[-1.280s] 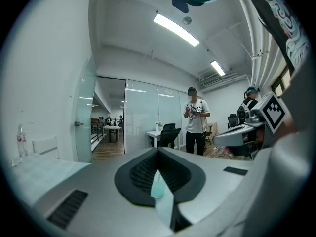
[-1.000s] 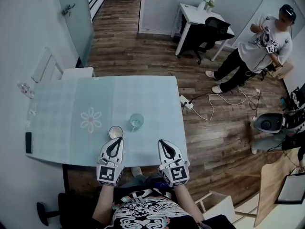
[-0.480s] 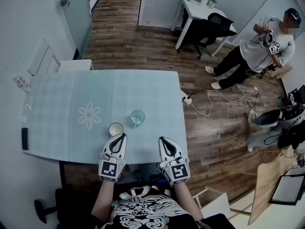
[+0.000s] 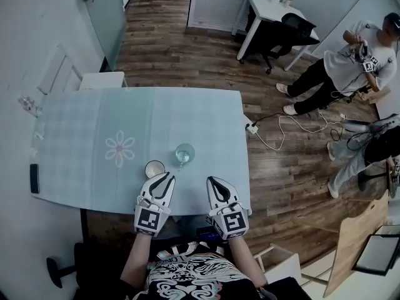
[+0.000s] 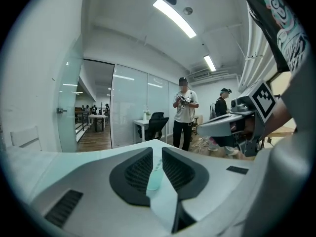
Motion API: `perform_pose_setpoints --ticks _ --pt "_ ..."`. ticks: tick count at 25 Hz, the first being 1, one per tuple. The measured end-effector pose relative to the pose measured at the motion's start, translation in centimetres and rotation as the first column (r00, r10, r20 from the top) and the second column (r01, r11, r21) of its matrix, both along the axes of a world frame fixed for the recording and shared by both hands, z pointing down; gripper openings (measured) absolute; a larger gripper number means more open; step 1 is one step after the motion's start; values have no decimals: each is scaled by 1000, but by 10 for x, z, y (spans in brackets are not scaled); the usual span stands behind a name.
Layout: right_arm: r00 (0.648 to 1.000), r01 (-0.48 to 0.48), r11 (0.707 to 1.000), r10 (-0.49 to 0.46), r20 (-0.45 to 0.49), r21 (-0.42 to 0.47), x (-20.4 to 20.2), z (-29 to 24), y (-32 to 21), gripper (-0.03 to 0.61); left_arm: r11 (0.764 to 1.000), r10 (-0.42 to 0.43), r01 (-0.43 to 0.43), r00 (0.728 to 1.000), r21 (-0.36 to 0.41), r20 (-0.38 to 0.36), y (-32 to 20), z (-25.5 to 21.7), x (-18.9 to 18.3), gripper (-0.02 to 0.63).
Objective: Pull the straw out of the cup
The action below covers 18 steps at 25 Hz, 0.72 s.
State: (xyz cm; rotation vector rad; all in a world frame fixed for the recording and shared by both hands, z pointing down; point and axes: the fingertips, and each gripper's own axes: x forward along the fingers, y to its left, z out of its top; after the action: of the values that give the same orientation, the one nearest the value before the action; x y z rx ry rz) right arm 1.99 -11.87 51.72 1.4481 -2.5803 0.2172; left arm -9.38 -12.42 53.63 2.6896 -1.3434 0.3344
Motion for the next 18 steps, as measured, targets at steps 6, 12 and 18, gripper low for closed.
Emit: perform_pose_setpoints --ticks 6,12,18 --pt "999 34 999 -35 -13 -22 -7 9 -8 20 1000 8 -8 1000 -17 16 -3 10 5 70" --pt "989 113 992 -117 -92 -47 -18 22 -10 20 996 67 -65 997 -65 32 -6 26 21 115" --pt "983 141 988 -147 -108 -64 -22 30 -12 20 994 101 -97 990 -43 100 -14 29 37 115"
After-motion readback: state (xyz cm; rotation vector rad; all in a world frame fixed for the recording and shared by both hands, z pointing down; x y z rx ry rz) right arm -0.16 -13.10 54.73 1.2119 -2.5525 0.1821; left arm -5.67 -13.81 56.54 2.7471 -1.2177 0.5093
